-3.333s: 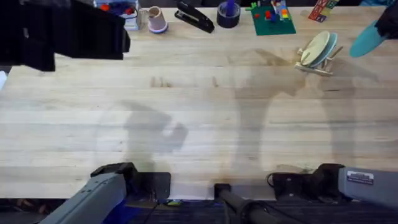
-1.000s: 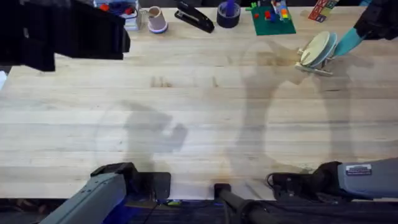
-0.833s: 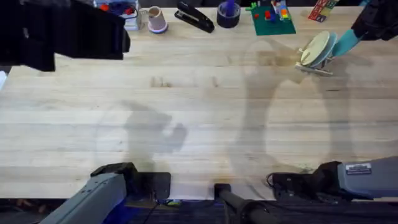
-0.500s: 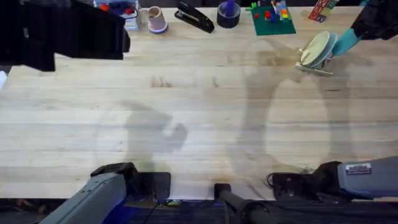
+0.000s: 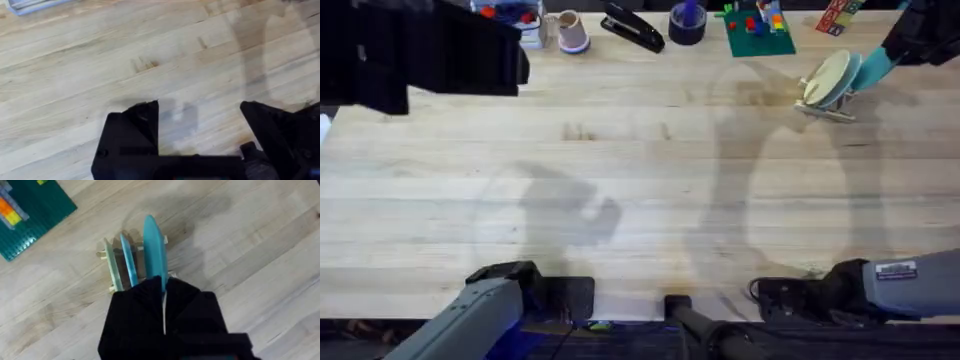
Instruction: Pick up the plates from the table one by one and place each into a slot on the dish rack.
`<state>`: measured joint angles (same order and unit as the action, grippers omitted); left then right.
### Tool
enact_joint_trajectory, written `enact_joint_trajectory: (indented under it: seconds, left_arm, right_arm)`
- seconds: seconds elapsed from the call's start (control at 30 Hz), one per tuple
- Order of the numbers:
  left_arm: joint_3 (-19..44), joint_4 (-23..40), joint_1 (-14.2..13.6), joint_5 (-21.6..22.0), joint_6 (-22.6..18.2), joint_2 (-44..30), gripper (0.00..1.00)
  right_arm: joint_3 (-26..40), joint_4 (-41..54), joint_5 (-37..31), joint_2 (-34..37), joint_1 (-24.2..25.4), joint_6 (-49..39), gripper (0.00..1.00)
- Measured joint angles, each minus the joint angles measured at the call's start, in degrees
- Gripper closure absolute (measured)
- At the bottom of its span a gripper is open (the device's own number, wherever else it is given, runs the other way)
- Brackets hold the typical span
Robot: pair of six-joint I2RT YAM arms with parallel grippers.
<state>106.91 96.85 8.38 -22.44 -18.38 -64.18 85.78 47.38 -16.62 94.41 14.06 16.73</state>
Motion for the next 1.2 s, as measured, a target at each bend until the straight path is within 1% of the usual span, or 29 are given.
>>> enact_joint_trajectory:
  seconds: [0.57, 1.2]
  left_arm:
    - [0.0, 0.0, 0.0, 0.0, 0.0, 0.0, 0.007]
    - [0.0, 0.0, 0.0, 0.0, 0.0, 0.0, 0.006]
  right_arm:
    - [0.0, 0.8, 0.9, 2.8, -0.8, 0.0, 0.973]
    - [0.0, 1.1, 1.0, 4.0, -0.8, 0.0, 0.972]
